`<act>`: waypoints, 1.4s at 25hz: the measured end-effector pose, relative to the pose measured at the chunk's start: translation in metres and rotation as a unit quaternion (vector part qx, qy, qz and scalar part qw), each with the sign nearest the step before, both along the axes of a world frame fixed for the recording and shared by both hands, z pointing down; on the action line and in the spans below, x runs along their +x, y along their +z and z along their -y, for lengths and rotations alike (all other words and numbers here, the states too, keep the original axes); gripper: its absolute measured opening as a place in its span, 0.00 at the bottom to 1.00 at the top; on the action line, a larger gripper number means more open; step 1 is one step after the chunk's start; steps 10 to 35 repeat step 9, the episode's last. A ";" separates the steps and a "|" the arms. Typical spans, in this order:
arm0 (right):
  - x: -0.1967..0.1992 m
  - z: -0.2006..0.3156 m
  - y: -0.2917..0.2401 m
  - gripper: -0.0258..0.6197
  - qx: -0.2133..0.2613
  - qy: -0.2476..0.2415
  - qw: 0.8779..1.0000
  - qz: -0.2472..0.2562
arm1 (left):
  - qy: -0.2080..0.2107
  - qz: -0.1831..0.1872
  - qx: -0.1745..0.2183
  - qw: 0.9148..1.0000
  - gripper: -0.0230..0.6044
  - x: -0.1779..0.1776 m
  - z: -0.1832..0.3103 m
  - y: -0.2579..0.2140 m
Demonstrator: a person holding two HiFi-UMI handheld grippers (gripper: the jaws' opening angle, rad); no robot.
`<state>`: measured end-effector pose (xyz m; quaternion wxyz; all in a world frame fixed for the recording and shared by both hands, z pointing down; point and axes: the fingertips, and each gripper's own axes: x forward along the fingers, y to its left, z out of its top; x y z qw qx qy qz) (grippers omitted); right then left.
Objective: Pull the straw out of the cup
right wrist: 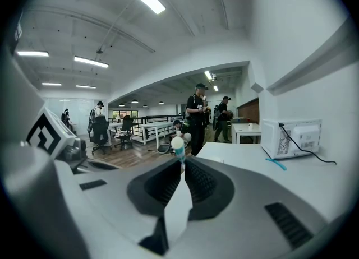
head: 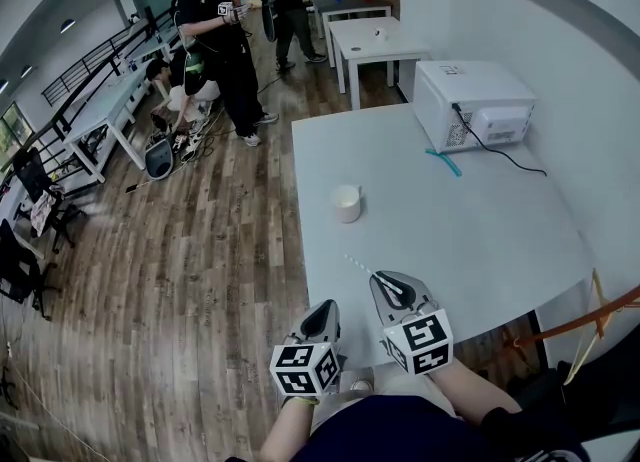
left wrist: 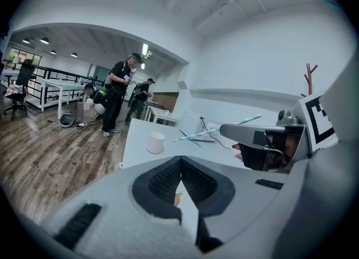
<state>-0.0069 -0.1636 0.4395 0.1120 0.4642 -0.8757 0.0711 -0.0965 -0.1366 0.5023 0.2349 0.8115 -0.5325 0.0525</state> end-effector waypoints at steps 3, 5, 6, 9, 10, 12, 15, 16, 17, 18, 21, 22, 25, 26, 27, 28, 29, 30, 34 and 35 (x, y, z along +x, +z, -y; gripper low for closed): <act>0.000 0.000 -0.002 0.11 0.002 0.001 1.000 0.001 | 0.000 0.001 0.001 1.000 0.07 0.000 0.000 -0.001; 0.001 0.000 -0.002 0.10 0.003 0.001 1.000 0.001 | 0.001 0.000 0.001 1.000 0.07 0.000 0.000 -0.001; 0.001 0.000 -0.003 0.10 0.003 0.002 1.000 0.001 | 0.001 0.000 0.001 1.000 0.07 0.001 0.000 -0.001; 0.002 -0.001 -0.004 0.10 0.004 0.004 1.000 0.002 | 0.002 0.000 0.002 1.000 0.07 0.002 -0.001 -0.002; 0.002 -0.001 -0.004 0.10 0.004 0.004 1.000 0.002 | 0.002 0.000 0.002 1.000 0.07 0.002 -0.001 -0.002; 0.002 -0.001 -0.004 0.10 0.004 0.004 1.000 0.002 | 0.002 0.000 0.002 1.000 0.07 0.002 -0.001 -0.002; 0.002 -0.001 -0.004 0.10 0.004 0.004 1.000 0.002 | 0.002 0.000 0.002 1.000 0.07 0.002 -0.001 -0.002; 0.002 -0.001 -0.004 0.10 0.004 0.004 1.000 0.002 | 0.002 0.000 0.002 1.000 0.07 0.002 -0.001 -0.002; 0.002 -0.001 -0.004 0.10 0.004 0.004 1.000 0.002 | 0.002 0.000 0.002 1.000 0.07 0.002 -0.001 -0.002; 0.002 -0.001 -0.004 0.10 0.004 0.004 1.000 0.002 | 0.002 0.000 0.002 1.000 0.07 0.002 -0.001 -0.002; 0.002 -0.001 -0.004 0.10 0.004 0.004 1.000 0.002 | 0.002 0.000 0.002 1.000 0.07 0.002 -0.001 -0.002; 0.002 -0.001 -0.004 0.10 0.004 0.004 1.000 0.002 | 0.002 0.000 0.002 1.000 0.07 0.002 -0.001 -0.002; 0.002 -0.001 -0.004 0.10 0.004 0.004 1.000 0.002 | 0.002 0.000 0.002 1.000 0.07 0.002 -0.001 -0.002; 0.002 -0.001 -0.004 0.10 0.004 0.004 1.000 0.002 | 0.002 0.000 0.002 1.000 0.07 0.002 -0.001 -0.002; 0.002 -0.001 -0.004 0.10 0.004 0.004 1.000 0.002 | 0.002 0.000 0.002 1.000 0.07 0.002 -0.001 -0.002; 0.002 -0.001 -0.004 0.10 0.004 0.004 1.000 0.002 | 0.002 0.000 0.002 1.000 0.07 0.002 -0.001 -0.002; 0.002 -0.001 -0.004 0.10 0.004 0.004 1.000 0.002 | 0.002 0.000 0.002 1.000 0.07 0.002 -0.001 -0.002; 0.002 -0.001 -0.004 0.10 0.004 0.004 1.000 0.002 | 0.002 0.000 0.002 1.000 0.07 0.002 -0.001 -0.002; 0.002 -0.001 -0.004 0.10 0.004 0.004 1.000 0.002 | 0.002 0.000 0.002 1.000 0.07 0.002 -0.001 -0.002; 0.002 -0.001 -0.004 0.10 0.004 0.004 1.000 0.002 | 0.002 0.000 0.002 1.000 0.07 0.002 -0.001 -0.002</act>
